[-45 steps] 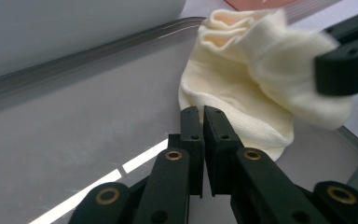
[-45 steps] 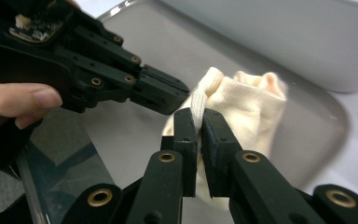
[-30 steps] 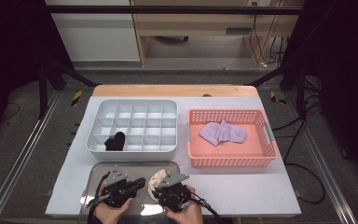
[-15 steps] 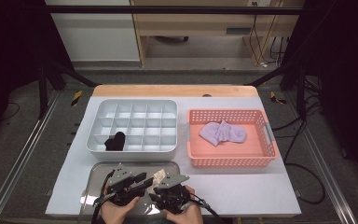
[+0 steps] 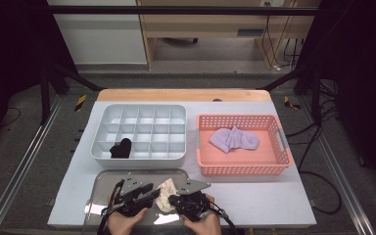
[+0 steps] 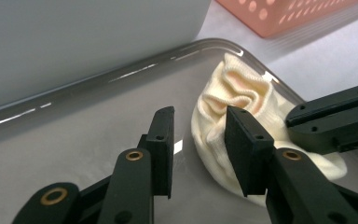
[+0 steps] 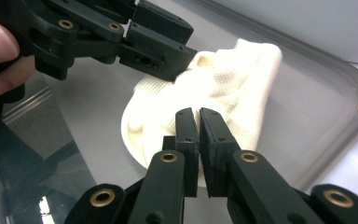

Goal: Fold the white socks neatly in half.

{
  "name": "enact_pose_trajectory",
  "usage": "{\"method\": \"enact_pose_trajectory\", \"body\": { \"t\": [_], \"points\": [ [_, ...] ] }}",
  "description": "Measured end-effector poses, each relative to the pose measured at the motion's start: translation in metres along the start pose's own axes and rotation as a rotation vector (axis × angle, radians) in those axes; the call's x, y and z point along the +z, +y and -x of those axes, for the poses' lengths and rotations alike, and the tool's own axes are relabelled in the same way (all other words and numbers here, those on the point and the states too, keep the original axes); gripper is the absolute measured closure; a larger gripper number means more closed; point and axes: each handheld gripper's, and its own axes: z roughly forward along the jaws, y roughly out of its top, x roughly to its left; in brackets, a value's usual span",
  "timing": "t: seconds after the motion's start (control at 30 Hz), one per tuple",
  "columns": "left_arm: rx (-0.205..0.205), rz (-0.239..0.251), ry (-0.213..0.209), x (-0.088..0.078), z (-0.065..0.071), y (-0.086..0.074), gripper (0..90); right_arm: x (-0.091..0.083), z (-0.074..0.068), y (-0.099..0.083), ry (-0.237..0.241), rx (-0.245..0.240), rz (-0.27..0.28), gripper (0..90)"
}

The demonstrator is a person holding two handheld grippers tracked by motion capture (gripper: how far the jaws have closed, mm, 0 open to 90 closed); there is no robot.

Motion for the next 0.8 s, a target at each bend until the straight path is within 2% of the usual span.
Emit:
{"method": "enact_pose_trajectory", "body": {
  "t": [0.13,0.2,0.23,0.3,0.37,0.4,0.47,0.63,0.73,0.77,0.8],
  "points": [
    [0.002,0.001,-0.001,0.0,0.0,0.0,62.2,-0.001,0.0,0.001,0.002,-0.005,0.002,83.6],
    [0.002,0.0,0.0,-0.001,0.0,0.0,62.2,-0.009,0.001,0.003,0.005,-0.004,0.035,79.9],
    [0.002,0.0,0.0,-0.001,0.0,0.0,62.2,-0.009,0.001,0.003,0.005,-0.004,0.035,79.9],
    [0.002,0.0,0.0,-0.001,0.0,0.0,62.2,-0.02,0.007,0.006,-0.011,0.016,0.076,77.4],
    [0.002,0.0,0.0,-0.001,0.0,-0.001,62.3,-0.023,0.009,0.005,-0.022,0.026,0.085,77.2],
    [0.001,0.001,0.0,-0.001,0.0,-0.001,62.3,-0.026,0.014,0.004,-0.038,0.046,0.079,76.0],
    [0.0,0.002,0.0,-0.001,0.0,-0.001,62.3,-0.022,0.016,0.001,-0.038,0.051,0.06,74.3],
    [-0.004,0.008,-0.009,-0.002,-0.001,-0.001,62.8,-0.009,0.016,-0.006,-0.044,0.046,0.0,71.0],
    [-0.014,0.048,-0.031,-0.007,-0.001,0.002,64.9,-0.006,0.018,-0.008,-0.029,0.075,-0.007,75.3],
    [-0.014,0.048,-0.031,-0.007,-0.001,0.002,65.4,-0.006,0.018,-0.008,-0.029,0.075,-0.007,75.3],
    [-0.017,0.079,-0.04,-0.013,0.0,0.005,65.9,-0.007,0.018,-0.008,-0.023,0.082,-0.01,78.5]
  ]
}}
